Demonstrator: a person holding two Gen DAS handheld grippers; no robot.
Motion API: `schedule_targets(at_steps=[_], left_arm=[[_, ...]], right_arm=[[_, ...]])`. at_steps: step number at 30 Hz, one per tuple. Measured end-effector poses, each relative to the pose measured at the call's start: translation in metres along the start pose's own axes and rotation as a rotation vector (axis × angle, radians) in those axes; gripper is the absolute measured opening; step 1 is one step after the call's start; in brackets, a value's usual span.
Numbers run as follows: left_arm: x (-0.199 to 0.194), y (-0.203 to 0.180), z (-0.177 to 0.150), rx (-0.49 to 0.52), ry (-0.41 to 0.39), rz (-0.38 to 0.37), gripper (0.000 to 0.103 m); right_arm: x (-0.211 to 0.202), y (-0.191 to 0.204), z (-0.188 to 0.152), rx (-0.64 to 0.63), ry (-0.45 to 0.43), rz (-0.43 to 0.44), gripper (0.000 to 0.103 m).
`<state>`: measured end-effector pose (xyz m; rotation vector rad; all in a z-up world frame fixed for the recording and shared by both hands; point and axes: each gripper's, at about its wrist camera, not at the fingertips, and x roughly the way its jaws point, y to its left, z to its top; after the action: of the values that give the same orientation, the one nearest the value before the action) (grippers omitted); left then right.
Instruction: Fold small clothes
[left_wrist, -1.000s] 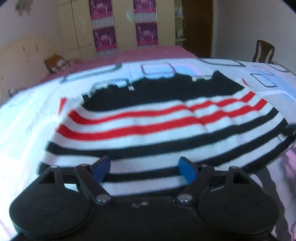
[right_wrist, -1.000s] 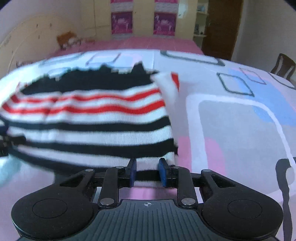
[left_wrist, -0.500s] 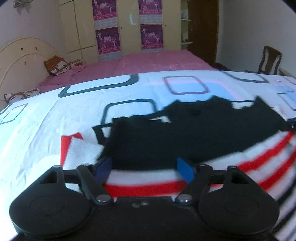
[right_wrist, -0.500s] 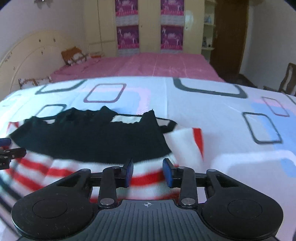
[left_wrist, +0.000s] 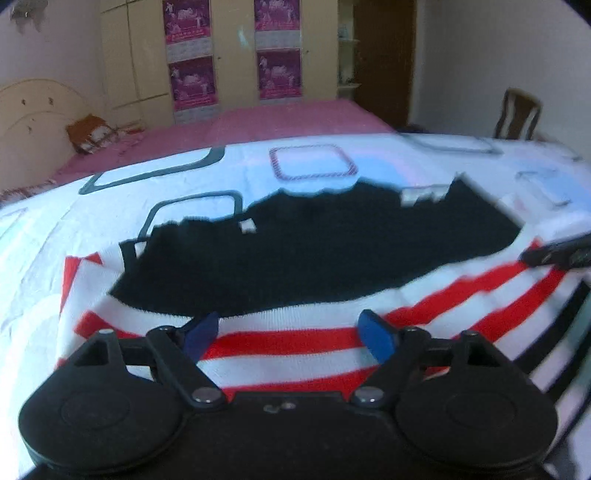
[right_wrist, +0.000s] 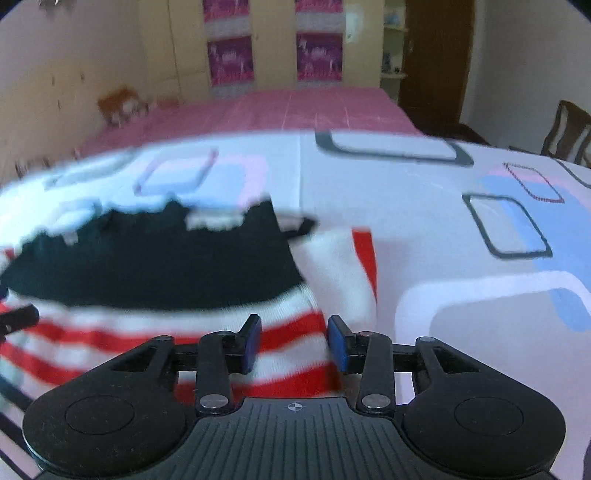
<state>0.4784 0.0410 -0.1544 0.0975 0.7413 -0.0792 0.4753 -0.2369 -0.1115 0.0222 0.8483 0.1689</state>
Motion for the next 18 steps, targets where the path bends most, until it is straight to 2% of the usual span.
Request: schedule_targets(at_steps=[2,3,6,7,8,9,12,14,18], left_arm=[[0.0,0.0,0.006,-0.021,0.018,0.006,0.087],[-0.002,0.001,0.009,-0.024,0.024,0.01,0.083],[-0.02,0.002,0.009,-0.047,0.026,0.012,0.082],[-0.027,0.001,0.007,-0.061,0.02,0.004,0.082],[-0.033,-0.001,0.005,-0.069,0.02,-0.004,0.082],[-0.035,-0.004,0.004,-0.073,0.027,-0.009,0.082],[-0.038,-0.017,-0.001,-0.067,0.049,-0.003,0.082],[-0.036,-0.026,-0.004,-0.059,0.059,0.013,0.082],[-0.035,-0.034,-0.005,-0.056,0.075,0.056,0.082]], right_arm=[[-0.004,-0.003,0.004,0.017,0.009,-0.009,0.04],[-0.01,-0.006,0.005,0.033,-0.007,-0.012,0.04],[-0.033,-0.029,0.0,0.13,-0.057,0.051,0.04],[-0.037,-0.043,-0.004,0.191,-0.057,0.087,0.043],[-0.04,-0.06,-0.011,0.261,-0.048,0.132,0.053],[-0.043,-0.072,-0.016,0.309,-0.041,0.156,0.054],[-0.048,-0.102,-0.032,0.419,-0.027,0.242,0.055],[-0.045,-0.117,-0.043,0.493,-0.002,0.329,0.055],[-0.034,-0.125,-0.053,0.55,0.062,0.446,0.054]])
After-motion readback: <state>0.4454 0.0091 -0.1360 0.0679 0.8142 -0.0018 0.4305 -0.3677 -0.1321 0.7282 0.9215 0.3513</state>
